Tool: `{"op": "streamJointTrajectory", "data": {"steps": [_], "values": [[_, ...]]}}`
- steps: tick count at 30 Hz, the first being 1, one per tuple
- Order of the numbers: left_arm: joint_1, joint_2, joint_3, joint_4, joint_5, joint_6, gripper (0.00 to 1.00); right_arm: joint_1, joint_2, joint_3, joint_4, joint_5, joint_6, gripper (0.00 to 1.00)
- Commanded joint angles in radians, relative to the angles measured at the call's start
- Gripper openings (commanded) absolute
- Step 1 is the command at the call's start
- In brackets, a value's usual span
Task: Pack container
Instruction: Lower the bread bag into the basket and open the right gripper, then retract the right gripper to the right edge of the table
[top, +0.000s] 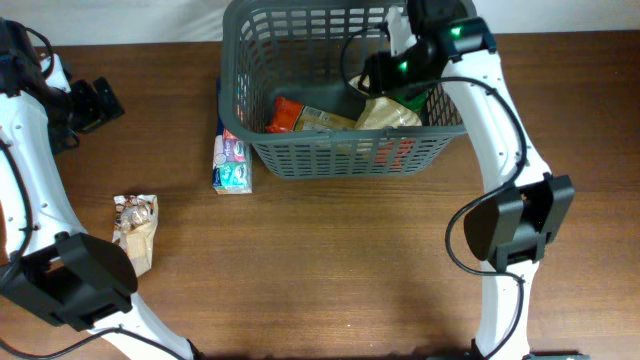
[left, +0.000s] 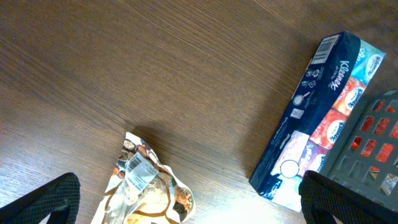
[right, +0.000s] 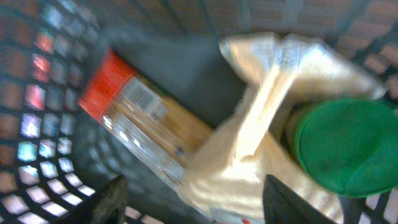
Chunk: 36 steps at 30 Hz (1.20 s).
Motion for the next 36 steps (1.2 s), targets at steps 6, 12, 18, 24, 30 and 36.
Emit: {"op": "streamJointTrajectory", "data": {"steps": [6,12,18,24,30,36], "values": [[0.001,0.011,0.003,0.001,-0.01,0.016,0.99,-0.067,-0.014,0.477,-0.205,0.065,0.008,0.99],[0.001,0.011,0.003,0.001,-0.01,0.016,0.99,-0.203,-0.014,0.732,-0.385,0.181,0.065,0.99],[0.001,0.011,0.003,0.001,-0.01,0.016,0.99,-0.376,-0.014,0.821,-0.526,0.202,0.203,0.99],[0.001,0.011,0.003,0.001,-0.01,0.016,0.99,-0.525,-0.014,0.818,-0.526,0.169,0.275,0.99],[0.001,0.011,0.003,0.001,-0.01,0.016,0.99,-0.628,-0.014,0.788,-0.526,0.257,0.324,0.99],[0.001,0.011,0.003,0.001,-0.01,0.016,0.99,-0.686,-0.014,0.648,-0.526,0.307,0.357,0.99]]}}
